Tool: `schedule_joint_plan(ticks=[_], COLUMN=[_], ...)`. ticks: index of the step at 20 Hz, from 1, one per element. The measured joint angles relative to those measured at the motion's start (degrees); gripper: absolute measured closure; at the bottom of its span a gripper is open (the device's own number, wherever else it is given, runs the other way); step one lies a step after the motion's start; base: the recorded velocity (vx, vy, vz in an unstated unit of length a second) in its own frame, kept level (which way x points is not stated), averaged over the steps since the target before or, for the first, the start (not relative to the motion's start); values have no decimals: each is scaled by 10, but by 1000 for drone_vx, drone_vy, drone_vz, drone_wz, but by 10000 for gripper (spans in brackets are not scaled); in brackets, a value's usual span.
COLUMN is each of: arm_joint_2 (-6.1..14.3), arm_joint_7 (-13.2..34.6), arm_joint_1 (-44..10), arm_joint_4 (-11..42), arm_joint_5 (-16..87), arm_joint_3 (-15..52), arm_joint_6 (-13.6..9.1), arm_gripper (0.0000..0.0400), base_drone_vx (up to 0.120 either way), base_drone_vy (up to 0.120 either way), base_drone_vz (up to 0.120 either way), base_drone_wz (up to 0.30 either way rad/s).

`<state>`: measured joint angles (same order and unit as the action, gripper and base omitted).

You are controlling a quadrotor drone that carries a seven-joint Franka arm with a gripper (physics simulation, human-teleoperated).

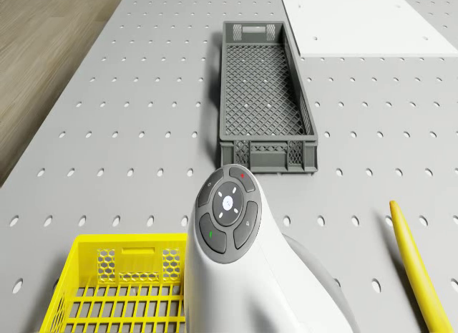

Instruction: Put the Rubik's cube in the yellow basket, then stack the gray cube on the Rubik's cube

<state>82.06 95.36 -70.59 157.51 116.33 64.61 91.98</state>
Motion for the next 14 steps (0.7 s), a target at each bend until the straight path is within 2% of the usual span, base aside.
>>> schedule_joint_plan(ticks=[2,6,7,14], arm_joint_2=[0,0,1,1], arm_joint_7=[0,0,0,0], arm_joint_1=[0,0,0,-1], arm_joint_4=[0,0,0,0], arm_joint_5=[0,0,0,0], arm_joint_3=[0,0,0,0], arm_joint_6=[0,0,0,1], arm_gripper=[149,149,149,149], base_drone_vx=[-40,-120,0,0], base_drone_vy=[120,120,120,120], base_drone_vz=[0,0,0,-120], base_drone_wz=[0,0,0,0])
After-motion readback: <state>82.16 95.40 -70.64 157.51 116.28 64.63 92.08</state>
